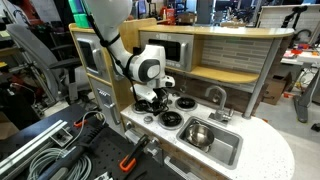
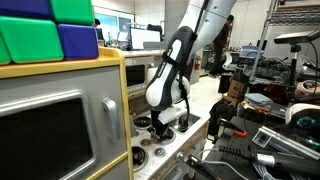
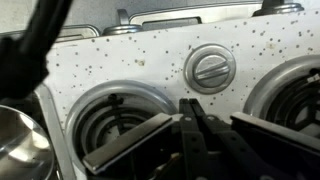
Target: Put the doll in the pot in the sink
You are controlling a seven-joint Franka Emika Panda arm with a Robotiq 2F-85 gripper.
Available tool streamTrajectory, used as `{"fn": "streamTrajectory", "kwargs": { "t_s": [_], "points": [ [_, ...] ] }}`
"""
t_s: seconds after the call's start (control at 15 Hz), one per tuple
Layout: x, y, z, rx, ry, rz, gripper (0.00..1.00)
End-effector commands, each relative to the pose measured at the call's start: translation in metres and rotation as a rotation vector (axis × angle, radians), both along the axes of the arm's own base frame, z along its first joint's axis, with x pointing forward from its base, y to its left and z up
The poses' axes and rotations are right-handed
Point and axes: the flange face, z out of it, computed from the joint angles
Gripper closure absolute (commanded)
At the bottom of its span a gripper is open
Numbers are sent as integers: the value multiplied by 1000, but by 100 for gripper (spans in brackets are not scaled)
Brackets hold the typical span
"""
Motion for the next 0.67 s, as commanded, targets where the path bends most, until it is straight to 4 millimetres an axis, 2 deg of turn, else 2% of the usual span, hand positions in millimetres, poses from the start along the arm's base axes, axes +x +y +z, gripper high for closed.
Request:
{"fn": "streamTrajectory", "kwargs": {
  "t_s": [0.0,0.07,0.2,0.6],
  "points": [
    [-16,-29,44,23,-51,-26,99],
    [-20,-42,52,29,-48,-48,99],
    [-21,-72,53,31,-34,-127,99],
    [-14,-191,24,44,12,-476,99]
  ]
}}
